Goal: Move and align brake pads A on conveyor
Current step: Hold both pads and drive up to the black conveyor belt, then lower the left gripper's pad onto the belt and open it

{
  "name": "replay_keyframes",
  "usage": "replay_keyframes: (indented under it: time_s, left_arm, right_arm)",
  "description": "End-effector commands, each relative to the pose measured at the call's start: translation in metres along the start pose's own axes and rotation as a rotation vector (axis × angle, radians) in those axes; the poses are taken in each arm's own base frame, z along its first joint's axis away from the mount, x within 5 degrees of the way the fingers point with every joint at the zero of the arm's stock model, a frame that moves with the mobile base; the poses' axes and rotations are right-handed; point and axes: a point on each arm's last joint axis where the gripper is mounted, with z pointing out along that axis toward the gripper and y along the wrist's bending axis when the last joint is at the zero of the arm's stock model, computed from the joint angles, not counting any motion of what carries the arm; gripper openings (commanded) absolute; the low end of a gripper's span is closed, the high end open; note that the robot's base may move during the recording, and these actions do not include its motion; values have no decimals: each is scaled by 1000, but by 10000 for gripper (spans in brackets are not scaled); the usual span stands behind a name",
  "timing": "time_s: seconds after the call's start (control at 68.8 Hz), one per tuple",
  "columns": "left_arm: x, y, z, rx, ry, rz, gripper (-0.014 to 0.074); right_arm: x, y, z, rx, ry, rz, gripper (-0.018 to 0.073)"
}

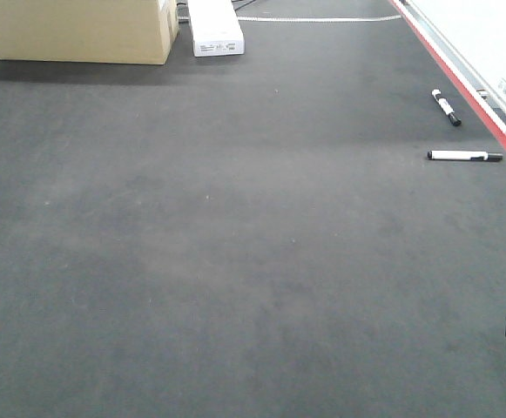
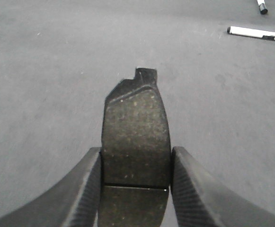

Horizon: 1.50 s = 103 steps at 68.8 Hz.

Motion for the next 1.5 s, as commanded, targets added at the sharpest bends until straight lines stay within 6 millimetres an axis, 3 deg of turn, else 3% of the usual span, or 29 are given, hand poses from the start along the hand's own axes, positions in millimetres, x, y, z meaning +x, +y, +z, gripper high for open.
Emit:
replay_keyframes:
  time_s: [0.0, 1.482]
  left_arm:
    - [-16, -1, -5, 5, -113, -12, -6]
    - [-16, -1, -5, 8, -109, -18, -6]
  right_arm:
    - [-17, -1, -5, 9, -117, -10, -5]
    - [-17, -1, -5, 9, -117, -10, -5]
